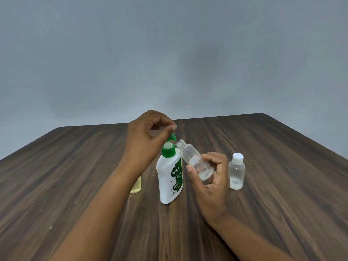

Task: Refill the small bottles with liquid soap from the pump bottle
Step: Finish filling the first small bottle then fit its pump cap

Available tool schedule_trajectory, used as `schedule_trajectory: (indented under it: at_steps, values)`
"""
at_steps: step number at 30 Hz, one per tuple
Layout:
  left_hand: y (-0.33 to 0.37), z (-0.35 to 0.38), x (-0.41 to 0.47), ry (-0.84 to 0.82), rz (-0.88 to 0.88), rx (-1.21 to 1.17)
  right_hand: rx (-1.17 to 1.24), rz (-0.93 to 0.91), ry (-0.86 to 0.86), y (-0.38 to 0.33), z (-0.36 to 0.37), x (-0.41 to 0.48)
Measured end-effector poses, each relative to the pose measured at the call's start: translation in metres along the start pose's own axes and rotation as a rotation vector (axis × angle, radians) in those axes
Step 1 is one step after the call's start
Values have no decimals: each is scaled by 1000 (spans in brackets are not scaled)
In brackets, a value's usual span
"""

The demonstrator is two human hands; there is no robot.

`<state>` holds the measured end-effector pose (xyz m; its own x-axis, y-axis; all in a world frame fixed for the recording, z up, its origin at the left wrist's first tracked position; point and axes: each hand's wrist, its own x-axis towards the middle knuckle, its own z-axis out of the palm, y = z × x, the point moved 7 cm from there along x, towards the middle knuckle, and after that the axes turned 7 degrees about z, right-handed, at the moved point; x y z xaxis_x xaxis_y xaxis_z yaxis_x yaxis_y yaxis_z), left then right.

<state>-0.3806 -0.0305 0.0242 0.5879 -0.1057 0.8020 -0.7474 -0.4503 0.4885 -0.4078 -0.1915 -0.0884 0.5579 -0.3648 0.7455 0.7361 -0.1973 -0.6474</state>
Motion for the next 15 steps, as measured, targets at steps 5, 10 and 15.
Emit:
schedule_trajectory:
  at_steps: [5,10,15]
  values:
    - [-13,2,-2,7,-138,-47,-14,-50,-15,-4,1,0]
    - [-14,4,0,9,-183,-55,-6,-57,-18,-5,1,1]
    - [-12,7,-2,2,-165,-15,20,-12,-25,-5,2,1]
